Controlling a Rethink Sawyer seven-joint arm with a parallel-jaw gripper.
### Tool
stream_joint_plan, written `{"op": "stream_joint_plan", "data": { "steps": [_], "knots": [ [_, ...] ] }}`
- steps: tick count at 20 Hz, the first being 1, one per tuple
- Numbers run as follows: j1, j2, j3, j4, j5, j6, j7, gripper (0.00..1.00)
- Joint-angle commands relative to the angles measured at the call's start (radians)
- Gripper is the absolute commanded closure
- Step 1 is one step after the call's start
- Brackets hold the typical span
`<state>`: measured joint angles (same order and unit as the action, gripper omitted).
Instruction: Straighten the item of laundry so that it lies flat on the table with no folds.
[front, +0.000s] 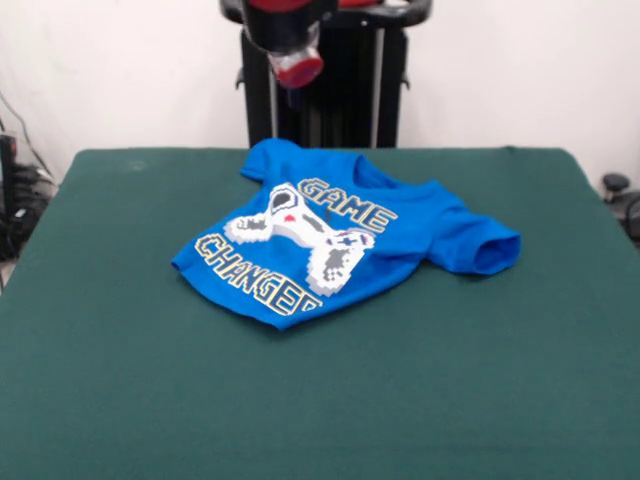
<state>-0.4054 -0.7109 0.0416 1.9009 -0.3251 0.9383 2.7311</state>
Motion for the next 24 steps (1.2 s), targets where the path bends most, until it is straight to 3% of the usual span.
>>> {"op": "stream_joint_plan", "data": {
  "steps": [1, 9, 13, 24],
  "knots": [
    [0.06, 0.144, 0.146, -0.168, -0.03, -0.123, -0.104, 0.0],
    [0.109, 0.221, 0.134, -0.252, -0.007, -0.165, -0.029, 0.0],
    [0.169, 0.257, 0.078, -0.33, -0.036, -0.194, 0.042, 0.0],
    [0.224, 0.387, -0.015, -0.501, -0.055, -0.233, 0.076, 0.0]
  ]
}}
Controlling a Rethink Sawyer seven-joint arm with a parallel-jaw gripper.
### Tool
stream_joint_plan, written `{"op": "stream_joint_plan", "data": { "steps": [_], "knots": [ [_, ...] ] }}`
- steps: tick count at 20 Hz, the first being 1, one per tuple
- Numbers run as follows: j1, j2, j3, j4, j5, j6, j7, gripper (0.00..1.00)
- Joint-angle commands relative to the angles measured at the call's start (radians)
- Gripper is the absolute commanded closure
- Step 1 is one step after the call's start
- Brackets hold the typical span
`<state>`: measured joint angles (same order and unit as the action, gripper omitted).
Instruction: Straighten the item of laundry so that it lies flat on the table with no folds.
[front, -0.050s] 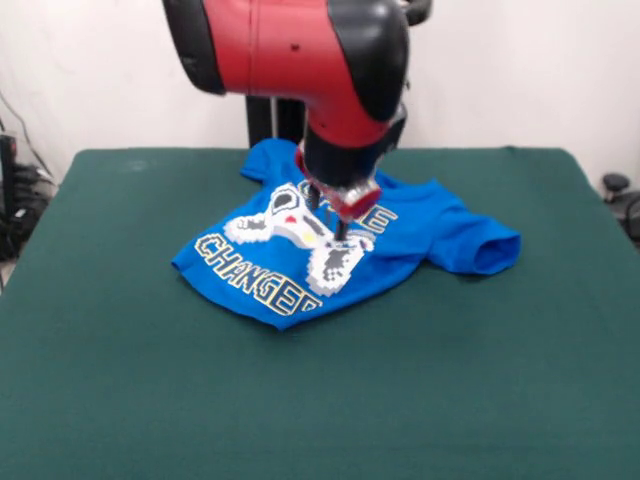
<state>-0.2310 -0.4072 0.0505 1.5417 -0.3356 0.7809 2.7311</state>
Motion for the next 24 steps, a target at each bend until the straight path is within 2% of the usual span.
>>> {"op": "stream_joint_plan", "data": {
  "steps": [1, 5, 12, 17, 24],
  "knots": [
    [0.055, 0.09, -0.034, -0.147, -0.046, -0.079, 0.081, 0.0],
    [0.065, 0.116, -0.069, -0.168, -0.055, -0.106, 0.085, 0.0],
    [0.05, 0.172, -0.062, -0.208, -0.041, -0.161, 0.065, 0.0],
    [0.028, 0.077, -0.009, -0.158, 0.011, -0.002, -0.032, 0.0],
    [-0.073, -0.084, 0.165, -0.049, 0.164, 0.236, -0.189, 0.0]
  ]
}}
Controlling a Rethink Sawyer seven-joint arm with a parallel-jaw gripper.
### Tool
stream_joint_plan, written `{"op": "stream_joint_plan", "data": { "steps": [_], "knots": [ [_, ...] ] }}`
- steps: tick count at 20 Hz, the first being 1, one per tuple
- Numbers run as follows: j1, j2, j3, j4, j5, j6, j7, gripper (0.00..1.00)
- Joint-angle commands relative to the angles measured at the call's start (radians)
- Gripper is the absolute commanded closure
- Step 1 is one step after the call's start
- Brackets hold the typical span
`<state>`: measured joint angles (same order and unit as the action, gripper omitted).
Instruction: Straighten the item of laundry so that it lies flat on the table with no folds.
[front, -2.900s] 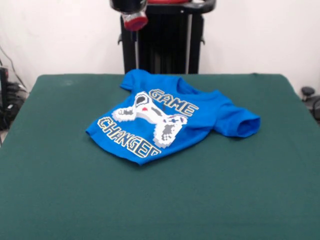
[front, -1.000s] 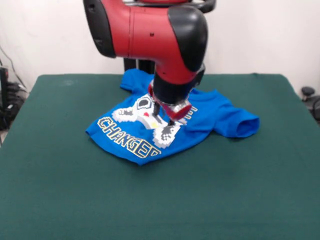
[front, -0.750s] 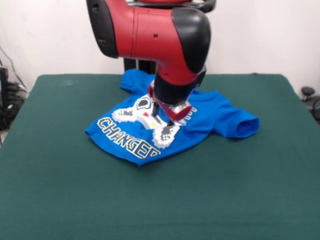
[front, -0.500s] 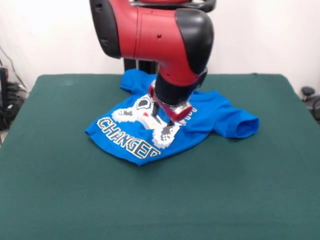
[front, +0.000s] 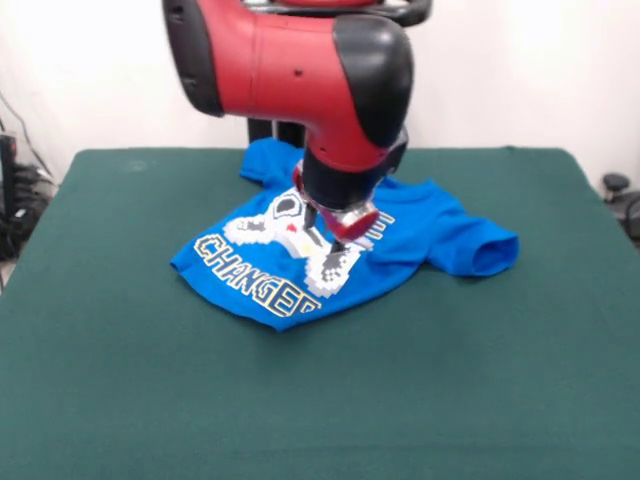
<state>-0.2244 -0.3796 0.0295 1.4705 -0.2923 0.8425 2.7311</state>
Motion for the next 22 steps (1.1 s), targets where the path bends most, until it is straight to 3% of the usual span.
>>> {"op": "stream_joint_plan", "data": {
  "steps": [1, 6, 10, 13, 17, 22],
  "knots": [
    [-0.099, -0.132, 0.216, 0.04, 0.143, 0.2, -0.208, 0.0],
    [-0.15, -0.226, 0.295, 0.101, 0.213, 0.31, -0.227, 0.0],
    [-0.173, -0.273, 0.32, 0.079, 0.225, 0.42, -0.24, 0.0],
    [-0.155, -0.293, 0.294, 0.045, 0.179, 0.372, -0.212, 0.0],
    [-0.121, -0.18, 0.245, -0.044, 0.07, 0.204, -0.156, 0.0],
    [-0.08, -0.076, 0.205, -0.125, 0.001, 0.115, -0.084, 0.0]
  ]
}}
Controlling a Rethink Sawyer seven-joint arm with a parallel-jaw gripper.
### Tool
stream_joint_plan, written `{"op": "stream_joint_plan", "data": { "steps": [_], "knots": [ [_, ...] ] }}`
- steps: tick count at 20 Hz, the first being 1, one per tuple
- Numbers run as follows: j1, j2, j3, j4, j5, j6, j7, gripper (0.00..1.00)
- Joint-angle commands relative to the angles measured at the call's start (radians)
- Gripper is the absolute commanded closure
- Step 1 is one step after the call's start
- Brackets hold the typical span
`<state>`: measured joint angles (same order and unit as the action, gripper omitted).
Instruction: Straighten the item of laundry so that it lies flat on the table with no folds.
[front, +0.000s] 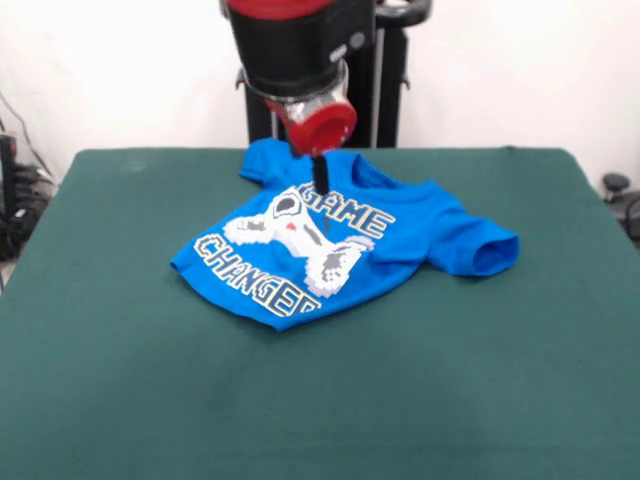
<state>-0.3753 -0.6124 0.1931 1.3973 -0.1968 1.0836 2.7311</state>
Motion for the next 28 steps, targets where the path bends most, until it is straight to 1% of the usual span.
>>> {"op": "stream_joint_plan", "data": {
  "steps": [1, 4, 8, 11, 14, 15, 17, 18, 21, 25, 28],
  "knots": [
    [0.079, 0.167, 0.032, -0.06, -0.106, -0.142, -0.067, 0.0],
    [0.098, 0.181, 0.012, -0.069, -0.129, -0.186, -0.025, 0.0],
    [0.106, 0.191, 0.002, -0.099, -0.145, -0.204, -0.022, 0.0],
    [0.112, 0.199, -0.007, -0.133, -0.158, -0.174, -0.034, 0.0],
    [0.127, 0.191, -0.02, -0.154, -0.183, -0.113, -0.069, 0.0],
    [0.128, 0.187, -0.021, -0.159, -0.183, -0.091, -0.072, 1.0],
    [0.129, 0.183, -0.019, -0.164, -0.181, -0.061, -0.078, 1.0],
    [0.138, 0.162, -0.027, -0.164, -0.177, -0.025, -0.066, 1.0],
    [0.156, 0.139, -0.048, -0.162, -0.179, -0.016, -0.028, 1.0],
    [0.142, 0.172, -0.044, -0.18, -0.181, -0.041, -0.043, 1.0],
    [0.149, 0.2, -0.053, -0.188, -0.191, -0.07, -0.035, 1.0]
  ]
}}
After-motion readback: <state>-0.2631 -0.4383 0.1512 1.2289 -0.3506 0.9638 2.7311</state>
